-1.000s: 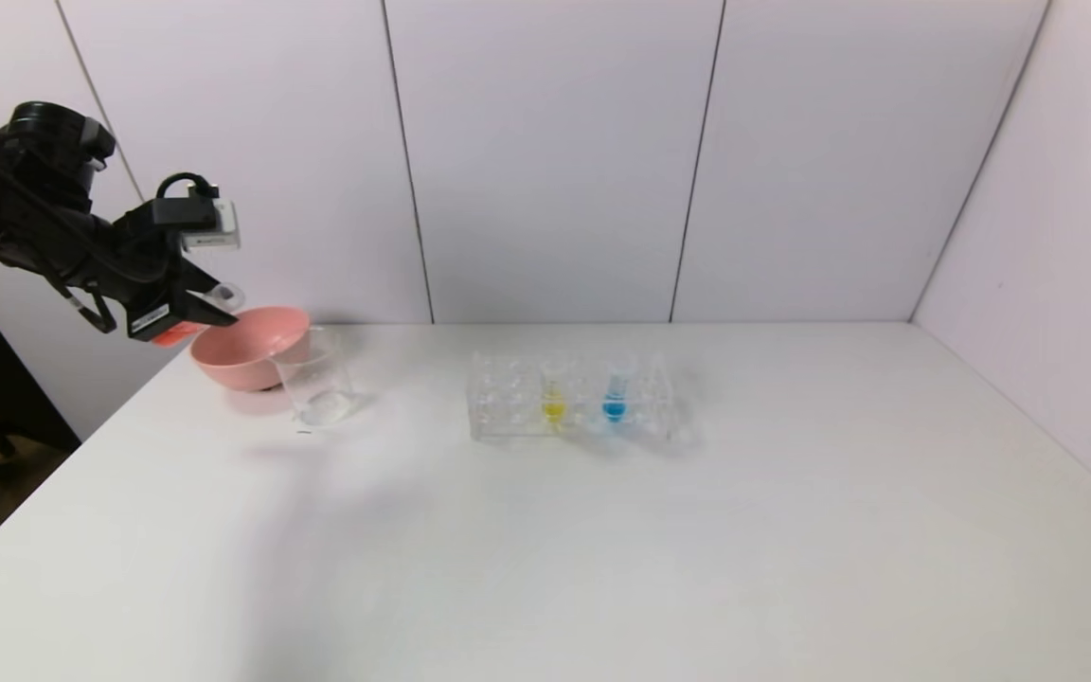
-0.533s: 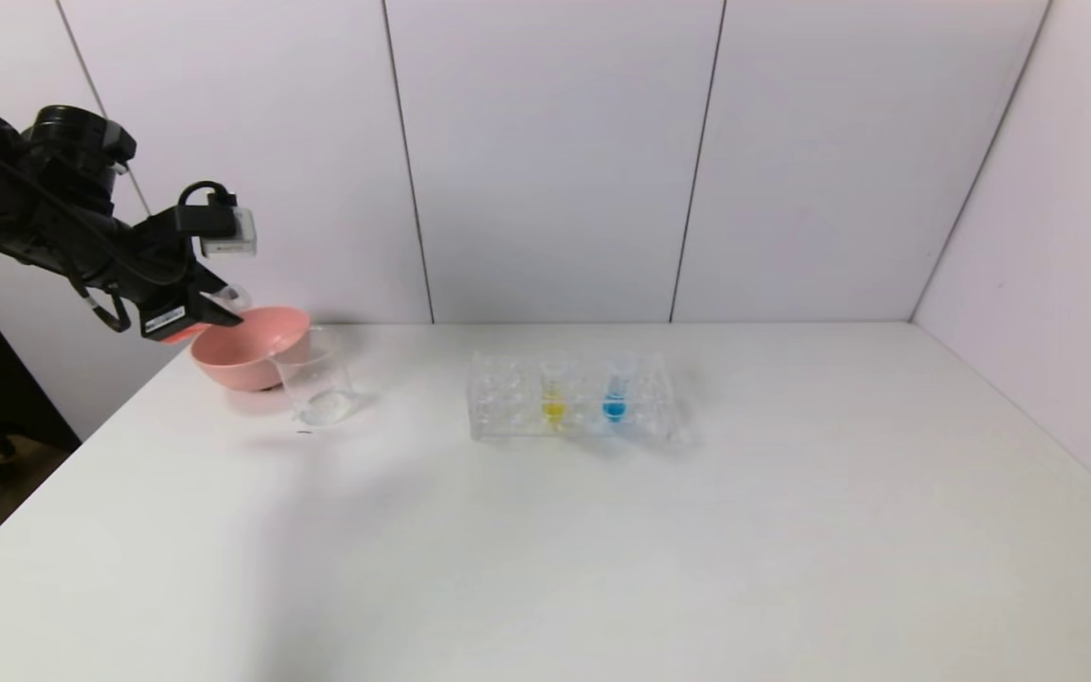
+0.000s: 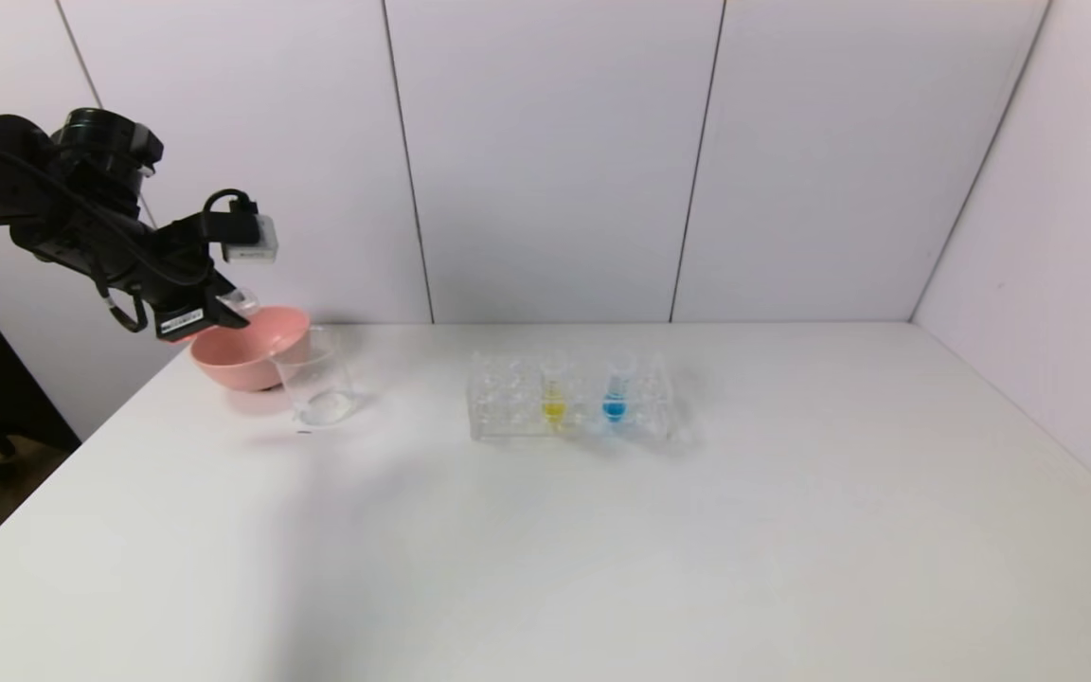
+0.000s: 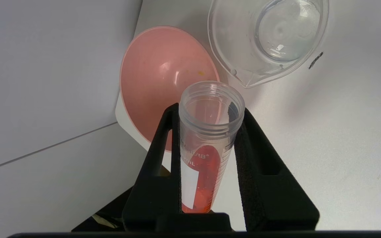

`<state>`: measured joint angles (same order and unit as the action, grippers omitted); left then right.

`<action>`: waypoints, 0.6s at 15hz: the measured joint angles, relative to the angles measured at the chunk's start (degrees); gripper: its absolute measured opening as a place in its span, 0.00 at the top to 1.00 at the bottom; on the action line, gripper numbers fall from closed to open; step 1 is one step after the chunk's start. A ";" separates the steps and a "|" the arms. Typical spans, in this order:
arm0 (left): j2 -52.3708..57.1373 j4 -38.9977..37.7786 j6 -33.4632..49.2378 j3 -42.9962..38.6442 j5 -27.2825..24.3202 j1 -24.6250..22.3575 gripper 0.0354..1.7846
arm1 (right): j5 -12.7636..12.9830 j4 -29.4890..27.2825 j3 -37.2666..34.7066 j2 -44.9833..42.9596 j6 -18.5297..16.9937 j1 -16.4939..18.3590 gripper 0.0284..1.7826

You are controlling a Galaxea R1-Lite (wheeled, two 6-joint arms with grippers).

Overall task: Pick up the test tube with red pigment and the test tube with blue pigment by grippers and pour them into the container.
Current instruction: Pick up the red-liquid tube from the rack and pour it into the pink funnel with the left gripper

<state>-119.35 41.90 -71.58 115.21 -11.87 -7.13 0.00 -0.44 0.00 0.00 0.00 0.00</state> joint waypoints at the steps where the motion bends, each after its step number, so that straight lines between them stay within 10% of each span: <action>1: -0.09 -0.01 0.28 0.00 1.01 0.39 0.74 | 0.00 0.00 0.00 0.00 0.00 0.00 0.00; 9: -0.74 -0.01 0.61 0.50 7.80 2.71 0.74 | 0.00 0.00 0.00 0.00 0.00 0.00 0.00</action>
<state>-120.09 41.89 -70.97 115.71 -4.07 -4.43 0.00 -0.44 0.00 0.00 0.00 0.00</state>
